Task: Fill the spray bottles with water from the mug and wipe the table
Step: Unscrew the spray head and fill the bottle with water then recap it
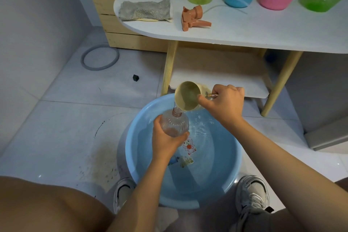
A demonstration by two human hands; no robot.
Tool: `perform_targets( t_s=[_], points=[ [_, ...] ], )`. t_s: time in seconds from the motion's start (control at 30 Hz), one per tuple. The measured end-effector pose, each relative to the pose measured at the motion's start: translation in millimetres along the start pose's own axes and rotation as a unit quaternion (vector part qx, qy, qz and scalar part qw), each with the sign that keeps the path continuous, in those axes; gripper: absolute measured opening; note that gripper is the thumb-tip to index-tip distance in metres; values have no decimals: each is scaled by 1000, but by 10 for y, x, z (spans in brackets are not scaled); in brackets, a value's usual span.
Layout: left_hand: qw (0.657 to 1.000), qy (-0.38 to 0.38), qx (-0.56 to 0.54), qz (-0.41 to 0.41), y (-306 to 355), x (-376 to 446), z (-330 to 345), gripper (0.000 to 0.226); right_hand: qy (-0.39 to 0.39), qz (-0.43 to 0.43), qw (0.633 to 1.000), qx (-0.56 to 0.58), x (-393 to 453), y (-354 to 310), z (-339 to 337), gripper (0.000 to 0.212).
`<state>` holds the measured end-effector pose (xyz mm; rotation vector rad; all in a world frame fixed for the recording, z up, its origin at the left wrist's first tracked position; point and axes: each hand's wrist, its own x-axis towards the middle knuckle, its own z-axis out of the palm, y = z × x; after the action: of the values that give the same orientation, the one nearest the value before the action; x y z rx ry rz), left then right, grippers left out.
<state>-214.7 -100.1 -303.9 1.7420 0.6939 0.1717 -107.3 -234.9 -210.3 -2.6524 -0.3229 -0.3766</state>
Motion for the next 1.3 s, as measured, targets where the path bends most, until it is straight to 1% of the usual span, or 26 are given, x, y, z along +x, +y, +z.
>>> perform_targets(
  t_s=[0.1, 0.33, 0.57, 0.9, 1.13, 1.3],
  points=[
    [1000, -1, -4, 0, 3, -7, -10, 100, 12, -8, 1000, 1, 1, -6, -5, 50],
    [1000, -2, -3, -3, 32, -9, 2, 103, 25, -24, 999, -11, 16, -3, -11, 49],
    [1000, -2, -5, -1, 36, -15, 9, 100, 56, -37, 998, -12, 12, 0, 0, 47],
    [1000, -6, -9, -11, 17, 2, 23, 102, 48, -34, 998, -25, 18, -10, -7, 41],
    [1000, -5, -12, -12, 20, -6, 21, 100, 86, -42, 995, -21, 27, -13, 3, 43],
    [1000, -7, -10, -11, 32, -4, 31, 103, 101, -52, 993, -28, 31, -14, 13, 42]
  ],
)
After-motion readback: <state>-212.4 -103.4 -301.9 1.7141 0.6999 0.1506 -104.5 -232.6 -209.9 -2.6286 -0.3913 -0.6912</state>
